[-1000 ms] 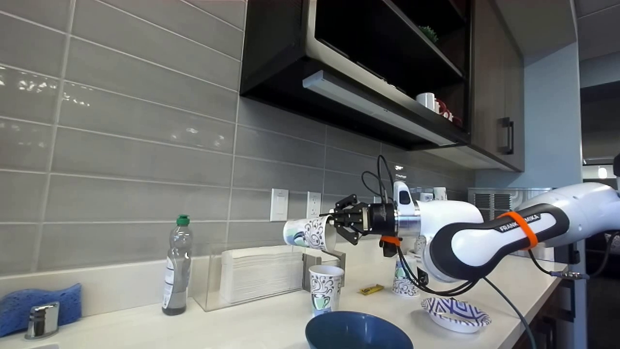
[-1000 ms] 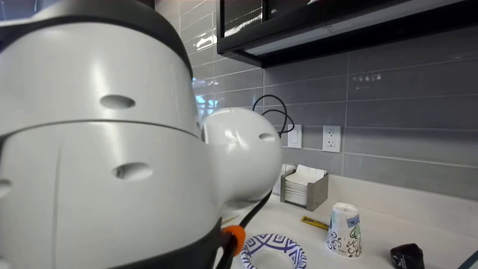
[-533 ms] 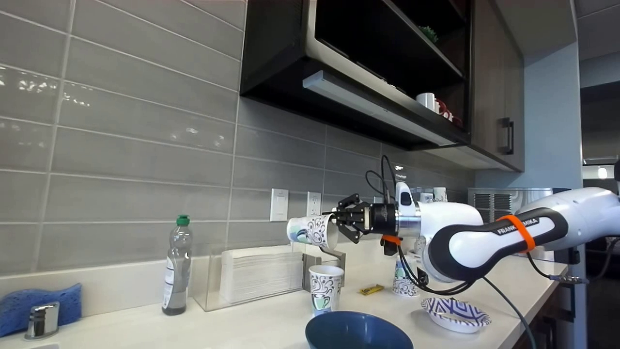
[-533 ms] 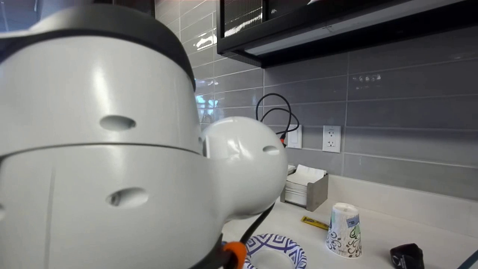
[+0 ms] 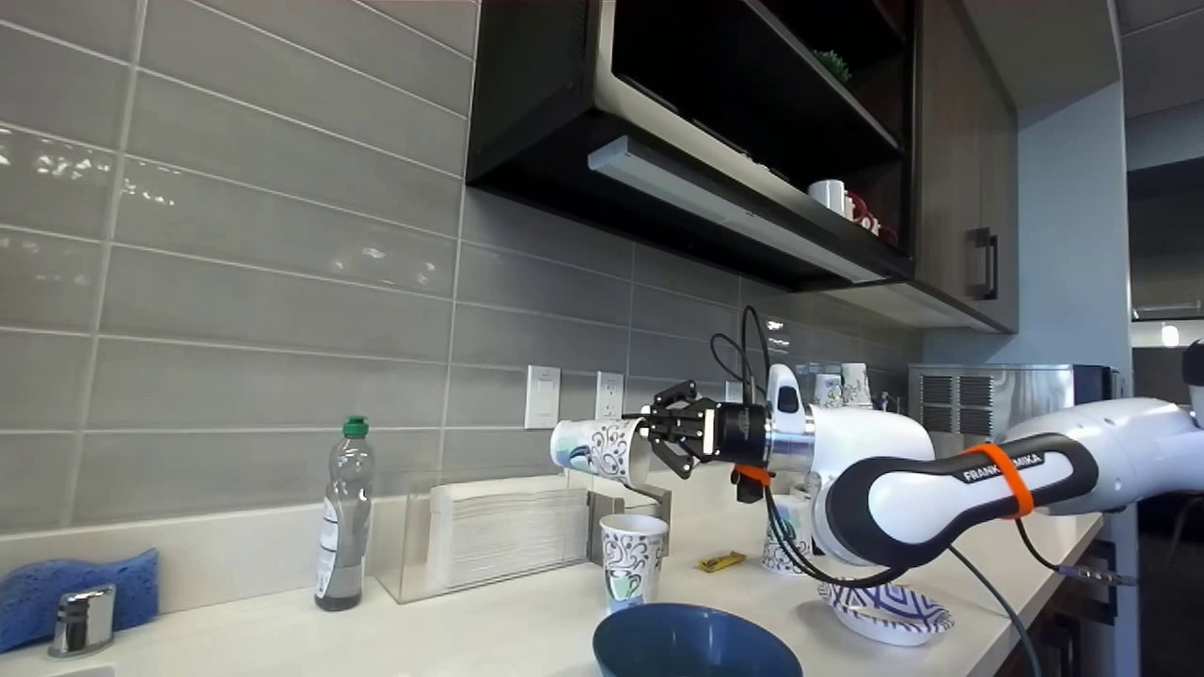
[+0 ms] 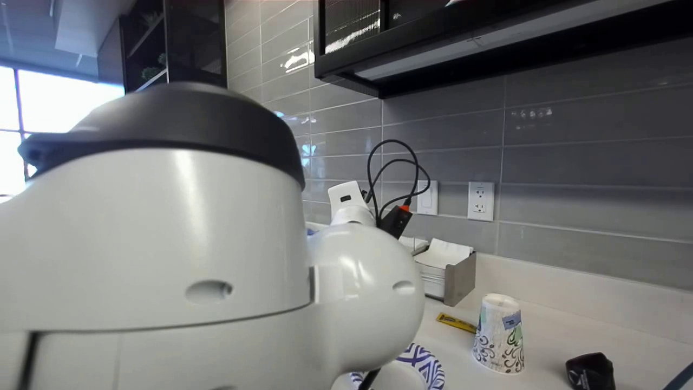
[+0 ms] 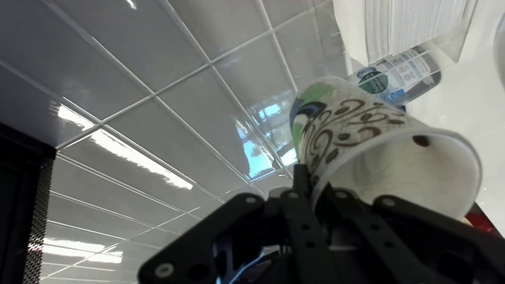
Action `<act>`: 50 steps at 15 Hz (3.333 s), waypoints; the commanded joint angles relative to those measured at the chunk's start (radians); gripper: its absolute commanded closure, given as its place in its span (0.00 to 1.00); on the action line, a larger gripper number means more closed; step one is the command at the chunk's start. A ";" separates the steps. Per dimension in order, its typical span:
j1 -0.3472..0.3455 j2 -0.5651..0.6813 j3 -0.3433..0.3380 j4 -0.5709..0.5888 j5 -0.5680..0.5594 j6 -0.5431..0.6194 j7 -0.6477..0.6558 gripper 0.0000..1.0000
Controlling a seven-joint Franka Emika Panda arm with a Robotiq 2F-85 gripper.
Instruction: Pour some contents from the middle cup into the left cup
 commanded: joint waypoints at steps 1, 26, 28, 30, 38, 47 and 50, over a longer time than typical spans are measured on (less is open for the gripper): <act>0.021 0.090 0.012 0.054 -0.109 -0.001 -0.023 0.99; 0.046 0.128 0.004 0.149 -0.249 0.071 0.003 0.99; 0.052 0.127 -0.001 0.152 -0.251 0.066 0.004 0.99; 0.060 0.126 -0.006 0.157 -0.250 0.070 0.005 0.99; 0.084 0.124 -0.014 0.180 -0.250 0.071 0.003 0.99; 0.097 0.123 -0.012 0.197 -0.254 0.096 0.015 0.99; 0.095 0.123 -0.012 0.192 -0.284 0.120 0.033 0.99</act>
